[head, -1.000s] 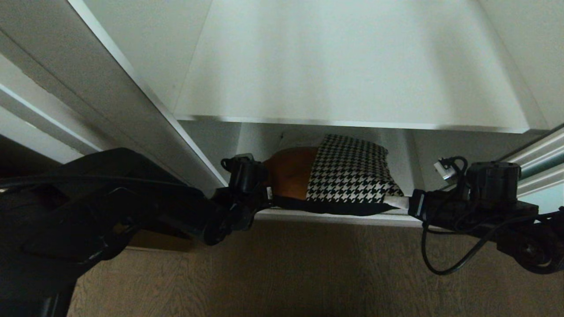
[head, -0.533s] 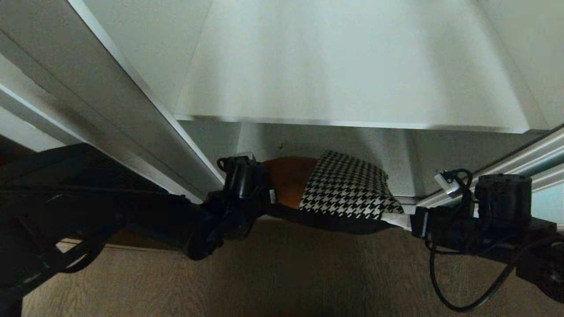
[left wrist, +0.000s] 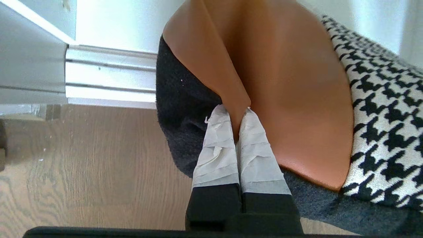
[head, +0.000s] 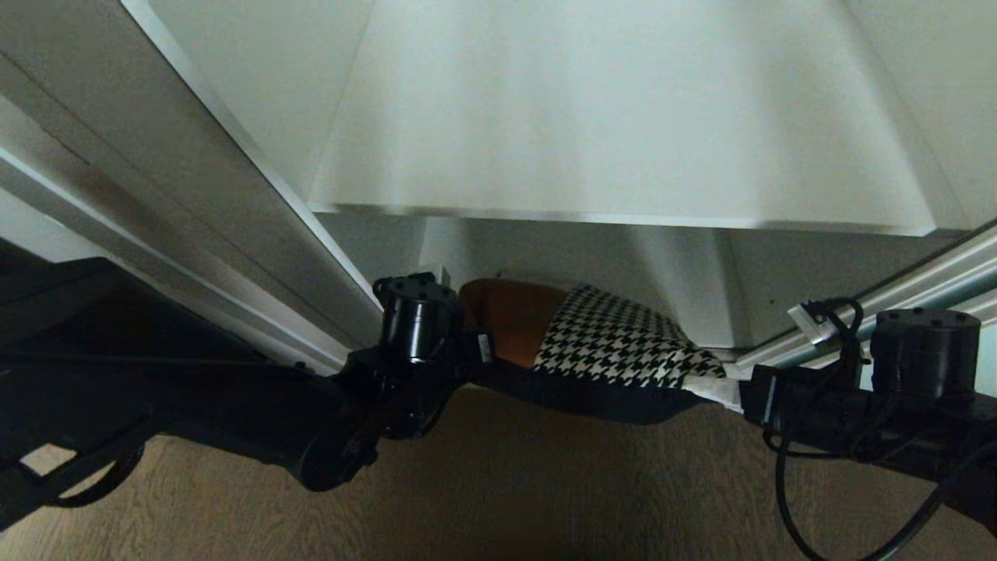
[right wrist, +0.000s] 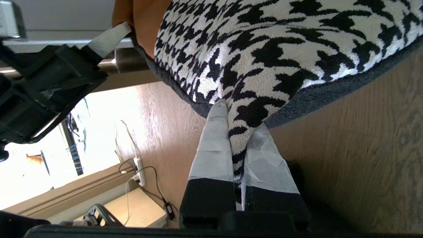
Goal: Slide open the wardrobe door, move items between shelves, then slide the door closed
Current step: Place the pillow on the higher shelf
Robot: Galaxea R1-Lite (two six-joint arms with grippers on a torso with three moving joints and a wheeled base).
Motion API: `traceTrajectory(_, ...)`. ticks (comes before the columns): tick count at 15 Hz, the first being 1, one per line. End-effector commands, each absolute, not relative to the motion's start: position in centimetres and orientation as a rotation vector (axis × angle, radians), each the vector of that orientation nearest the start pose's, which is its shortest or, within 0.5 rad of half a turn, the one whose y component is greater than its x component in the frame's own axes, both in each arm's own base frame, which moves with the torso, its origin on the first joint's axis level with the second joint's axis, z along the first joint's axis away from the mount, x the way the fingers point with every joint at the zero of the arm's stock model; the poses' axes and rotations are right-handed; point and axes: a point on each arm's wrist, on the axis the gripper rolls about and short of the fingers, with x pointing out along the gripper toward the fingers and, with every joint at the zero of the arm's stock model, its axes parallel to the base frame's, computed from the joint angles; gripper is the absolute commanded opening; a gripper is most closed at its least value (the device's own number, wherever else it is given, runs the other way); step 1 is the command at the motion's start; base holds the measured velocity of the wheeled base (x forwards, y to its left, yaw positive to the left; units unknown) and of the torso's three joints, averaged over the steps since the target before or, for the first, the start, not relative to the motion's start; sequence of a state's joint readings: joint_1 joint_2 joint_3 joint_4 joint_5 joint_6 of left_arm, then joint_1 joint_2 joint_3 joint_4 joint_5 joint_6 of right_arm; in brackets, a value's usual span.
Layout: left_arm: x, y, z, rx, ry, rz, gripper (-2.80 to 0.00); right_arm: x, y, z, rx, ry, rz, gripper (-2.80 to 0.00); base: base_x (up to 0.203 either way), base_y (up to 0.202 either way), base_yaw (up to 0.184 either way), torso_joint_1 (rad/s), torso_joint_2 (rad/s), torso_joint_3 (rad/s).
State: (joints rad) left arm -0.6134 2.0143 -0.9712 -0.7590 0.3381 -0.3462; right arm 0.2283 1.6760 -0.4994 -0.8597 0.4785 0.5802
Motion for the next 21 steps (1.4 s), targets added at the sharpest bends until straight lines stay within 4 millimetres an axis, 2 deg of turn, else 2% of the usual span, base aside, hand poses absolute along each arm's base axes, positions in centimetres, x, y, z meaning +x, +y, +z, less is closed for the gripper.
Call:
traceTrajectory(1,31.2,-21.2,13.8,-0.224,0.274,-0.230,-2.80,25.3,6.8,13.6,0.594,0.509,0.591,-2.80,0.000,0.000,0.000,0.000,0.00,0.000)
traceTrajectory(3,31.2,-21.2,13.9,-0.228,0.270,-0.232,-2.80,24.8,7.0,13.7,0.591,0.512,0.607,-2.80,0.000,0.000,0.000,0.000,0.00,0.000)
traceTrajectory(8,30.1,-21.0,15.8,-0.253,0.234,-0.286,-2.80,23.7,6.6,16.0,0.588,0.429,0.638,-2.80,0.000,0.000,0.000,0.000,0.00,0.000)
traceTrajectory(11,29.3,-21.4,16.8,-0.267,0.218,-0.326,-2.80,23.2,7.0,17.2,0.664,0.445,0.655,-2.80,0.000,0.000,0.000,0.000,0.00,0.000)
traceTrajectory(16,26.4,-20.0,19.2,-0.296,0.196,-0.425,-2.80,20.7,6.7,19.1,0.684,0.434,0.725,-2.80,0.000,0.000,0.000,0.000,0.00,0.000)
traceTrajectory(18,25.6,-19.5,19.2,-0.293,0.204,-0.432,-2.80,20.0,6.5,19.7,0.685,0.459,0.744,-2.80,0.000,0.000,0.000,0.000,0.00,0.000)
traceTrajectory(21,25.5,-19.3,18.8,-0.288,0.212,-0.429,-2.80,19.8,6.6,19.6,0.687,0.469,0.759,-2.80,0.000,0.000,0.000,0.000,0.00,0.000)
